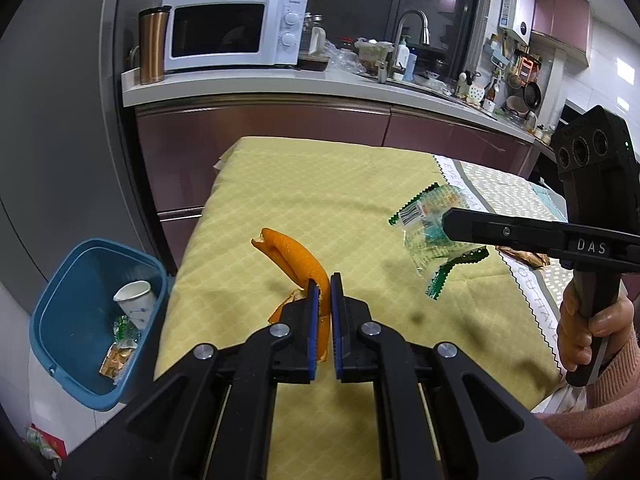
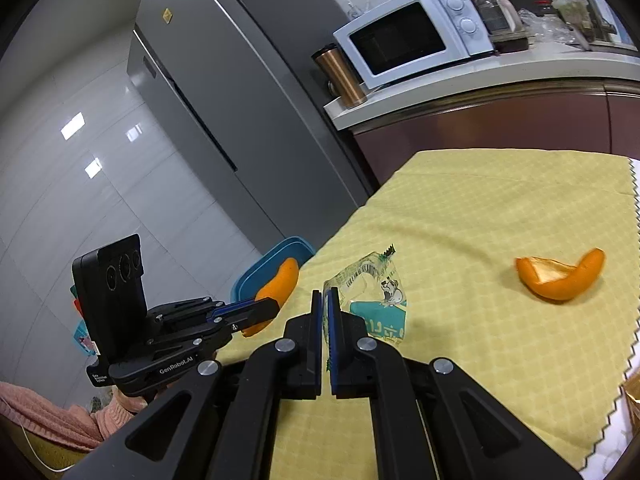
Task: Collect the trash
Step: 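Lift orange peel in left tool while right tool carries plastic wrapper toward bin, then hold orange peel over bin with left tool while right tool lowers wrapper into bin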
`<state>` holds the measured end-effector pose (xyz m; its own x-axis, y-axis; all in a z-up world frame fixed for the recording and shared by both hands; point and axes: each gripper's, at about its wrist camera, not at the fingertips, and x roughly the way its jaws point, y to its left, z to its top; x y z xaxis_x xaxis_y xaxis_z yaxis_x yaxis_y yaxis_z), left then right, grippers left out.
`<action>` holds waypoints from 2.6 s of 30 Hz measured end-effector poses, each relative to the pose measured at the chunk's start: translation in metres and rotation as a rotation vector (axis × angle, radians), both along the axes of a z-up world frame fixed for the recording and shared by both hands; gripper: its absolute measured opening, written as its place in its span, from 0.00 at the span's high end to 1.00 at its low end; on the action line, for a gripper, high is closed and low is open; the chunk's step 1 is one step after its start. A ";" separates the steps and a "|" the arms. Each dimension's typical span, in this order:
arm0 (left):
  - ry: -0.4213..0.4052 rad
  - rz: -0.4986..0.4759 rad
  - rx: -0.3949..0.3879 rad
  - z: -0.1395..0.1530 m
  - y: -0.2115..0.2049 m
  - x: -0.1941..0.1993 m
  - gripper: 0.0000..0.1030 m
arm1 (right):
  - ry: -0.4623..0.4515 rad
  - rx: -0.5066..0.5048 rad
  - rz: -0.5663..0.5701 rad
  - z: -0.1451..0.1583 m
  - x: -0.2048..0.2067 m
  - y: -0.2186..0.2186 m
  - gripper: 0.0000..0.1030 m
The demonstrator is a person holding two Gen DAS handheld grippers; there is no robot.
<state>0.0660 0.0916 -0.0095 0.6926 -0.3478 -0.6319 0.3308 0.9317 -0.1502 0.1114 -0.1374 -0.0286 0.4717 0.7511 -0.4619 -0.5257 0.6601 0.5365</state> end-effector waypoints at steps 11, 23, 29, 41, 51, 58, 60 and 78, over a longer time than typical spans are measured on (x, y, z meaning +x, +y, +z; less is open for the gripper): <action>-0.004 0.057 -0.003 0.001 0.029 -0.003 0.94 | -0.005 0.001 0.067 0.003 0.008 0.038 0.98; -0.008 0.121 0.003 0.002 0.059 -0.009 0.94 | -0.003 0.002 0.149 0.007 0.021 0.081 0.98; -0.007 0.158 0.009 0.001 0.076 -0.008 0.94 | -0.004 0.003 0.185 0.011 0.026 0.100 0.98; -0.005 0.233 0.022 0.000 0.107 -0.004 0.94 | 0.012 -0.004 0.252 0.011 0.036 0.136 0.98; -0.001 0.272 0.021 -0.004 0.124 -0.001 0.94 | 0.021 -0.016 0.282 0.010 0.043 0.158 0.98; 0.007 0.310 0.019 -0.009 0.139 0.002 0.94 | 0.019 -0.025 0.299 0.010 0.046 0.175 0.98; 0.010 0.321 0.018 -0.011 0.144 0.003 0.94 | 0.022 -0.028 0.305 0.010 0.048 0.181 0.98; 0.037 0.374 0.022 -0.022 0.166 0.017 0.94 | 0.064 -0.051 0.351 0.000 0.053 0.214 0.98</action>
